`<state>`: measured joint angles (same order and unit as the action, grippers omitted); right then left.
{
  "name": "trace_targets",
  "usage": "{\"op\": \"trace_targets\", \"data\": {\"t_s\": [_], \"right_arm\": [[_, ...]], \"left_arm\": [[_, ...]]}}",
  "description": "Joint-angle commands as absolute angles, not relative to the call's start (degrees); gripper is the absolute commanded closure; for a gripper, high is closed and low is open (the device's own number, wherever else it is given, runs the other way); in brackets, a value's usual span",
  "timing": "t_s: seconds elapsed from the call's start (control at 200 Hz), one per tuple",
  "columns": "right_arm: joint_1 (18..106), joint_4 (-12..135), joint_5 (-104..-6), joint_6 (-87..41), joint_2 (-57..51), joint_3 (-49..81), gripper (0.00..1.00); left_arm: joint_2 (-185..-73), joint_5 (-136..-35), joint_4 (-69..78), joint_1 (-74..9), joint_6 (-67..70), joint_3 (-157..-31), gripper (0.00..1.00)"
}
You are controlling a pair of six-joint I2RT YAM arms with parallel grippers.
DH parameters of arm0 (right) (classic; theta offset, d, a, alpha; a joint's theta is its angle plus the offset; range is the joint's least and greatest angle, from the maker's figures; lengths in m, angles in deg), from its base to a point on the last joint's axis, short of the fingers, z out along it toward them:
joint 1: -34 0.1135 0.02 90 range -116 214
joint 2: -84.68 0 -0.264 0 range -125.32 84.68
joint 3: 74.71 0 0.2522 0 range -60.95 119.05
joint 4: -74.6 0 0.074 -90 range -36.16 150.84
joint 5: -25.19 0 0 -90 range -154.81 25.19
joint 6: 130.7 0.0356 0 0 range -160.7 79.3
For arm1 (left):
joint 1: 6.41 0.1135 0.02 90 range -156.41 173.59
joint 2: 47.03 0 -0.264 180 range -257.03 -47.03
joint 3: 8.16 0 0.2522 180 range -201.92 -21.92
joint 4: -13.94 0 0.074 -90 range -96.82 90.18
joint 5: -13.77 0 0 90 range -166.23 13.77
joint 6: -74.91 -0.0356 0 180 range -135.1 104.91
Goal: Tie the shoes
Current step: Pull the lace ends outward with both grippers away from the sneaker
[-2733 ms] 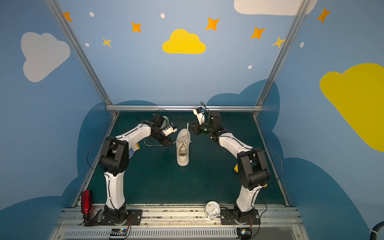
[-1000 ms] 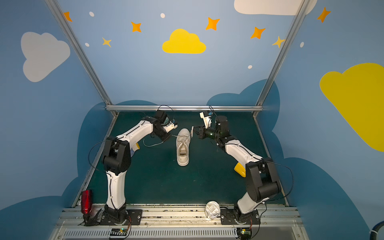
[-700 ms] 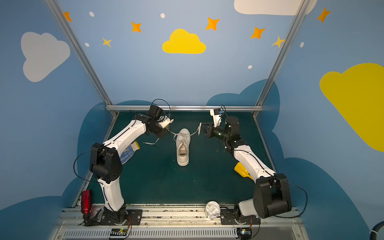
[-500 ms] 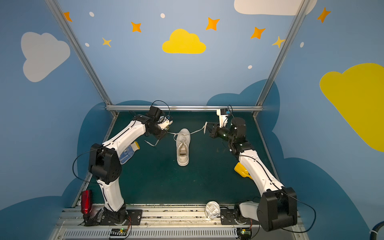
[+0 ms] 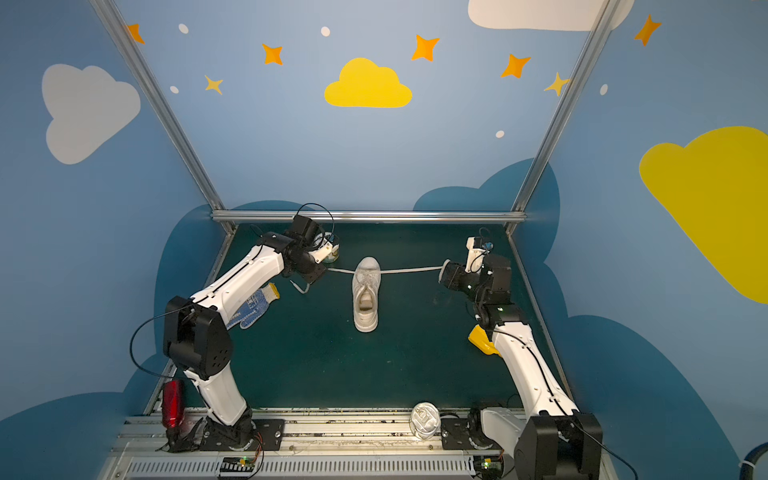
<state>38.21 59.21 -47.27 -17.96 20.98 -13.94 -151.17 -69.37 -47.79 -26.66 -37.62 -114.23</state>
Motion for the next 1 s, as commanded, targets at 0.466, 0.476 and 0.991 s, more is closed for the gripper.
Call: {"op": "trace_targets", "data": {"t_s": [0.466, 0.476, 0.991], "right_arm": [[31.0, 53.5, -52.9, -15.1, 21.3, -17.7, 1.00], [30.9, 53.4, -53.0, -15.1, 21.2, -17.8, 1.00], [24.4, 53.0, -53.6, -13.0, 17.2, -20.2, 1.00]], "left_arm": [[-150.6, -65.6, -50.7, -23.8, -34.1, -111.6, 0.97], [-150.6, -65.6, -50.7, -23.6, -34.0, -111.5, 0.97], [-153.7, -64.7, -50.4, -21.4, -31.6, -109.4, 0.97]]}}
